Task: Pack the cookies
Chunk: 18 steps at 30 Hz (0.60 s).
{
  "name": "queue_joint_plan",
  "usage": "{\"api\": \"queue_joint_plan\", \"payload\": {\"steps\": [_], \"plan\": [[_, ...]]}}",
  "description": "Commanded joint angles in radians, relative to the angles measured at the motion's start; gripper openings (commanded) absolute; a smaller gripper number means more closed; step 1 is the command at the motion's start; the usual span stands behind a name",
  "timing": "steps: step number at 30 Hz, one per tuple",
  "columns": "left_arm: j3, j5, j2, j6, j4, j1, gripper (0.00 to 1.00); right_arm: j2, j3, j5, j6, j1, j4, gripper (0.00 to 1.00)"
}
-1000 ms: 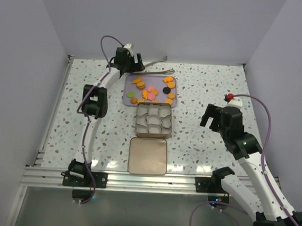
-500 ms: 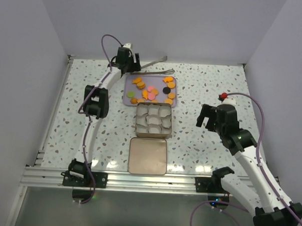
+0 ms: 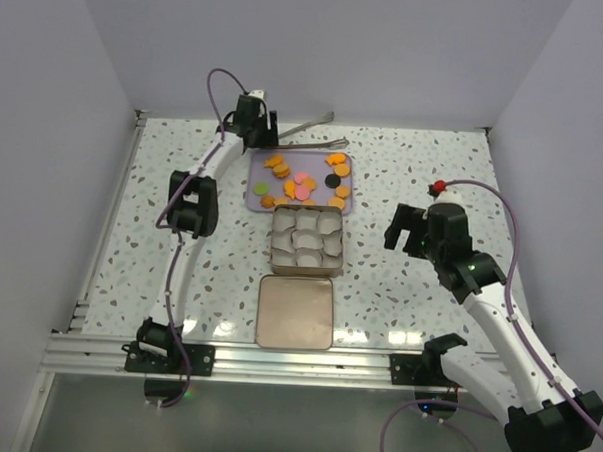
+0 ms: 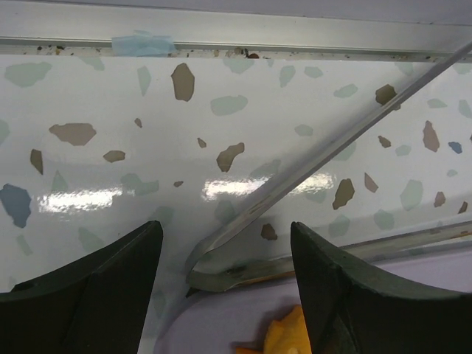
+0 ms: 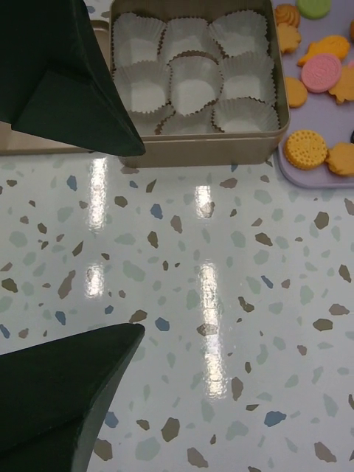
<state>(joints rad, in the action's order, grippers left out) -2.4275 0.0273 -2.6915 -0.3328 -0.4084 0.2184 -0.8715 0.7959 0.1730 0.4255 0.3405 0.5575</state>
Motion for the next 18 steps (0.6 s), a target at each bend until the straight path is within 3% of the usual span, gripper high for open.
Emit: {"api": "queue_joint_plan", "payload": {"steps": [1, 6, 18], "plan": [[-0.015, -0.165, 0.036, 0.060, -0.164, -0.002, 0.76, -0.009, -0.003, -0.039, -0.008, 0.000, -0.053, 0.99], [0.004, -0.305, 0.067, 0.063, -0.234, -0.014, 0.78, -0.020, -0.012, -0.058, 0.010, 0.000, -0.077, 0.99], [0.174, -0.398, 0.200, -0.031, -0.337, -0.139, 0.80, -0.029, -0.011, -0.141, 0.042, 0.000, -0.105, 0.99]]}}
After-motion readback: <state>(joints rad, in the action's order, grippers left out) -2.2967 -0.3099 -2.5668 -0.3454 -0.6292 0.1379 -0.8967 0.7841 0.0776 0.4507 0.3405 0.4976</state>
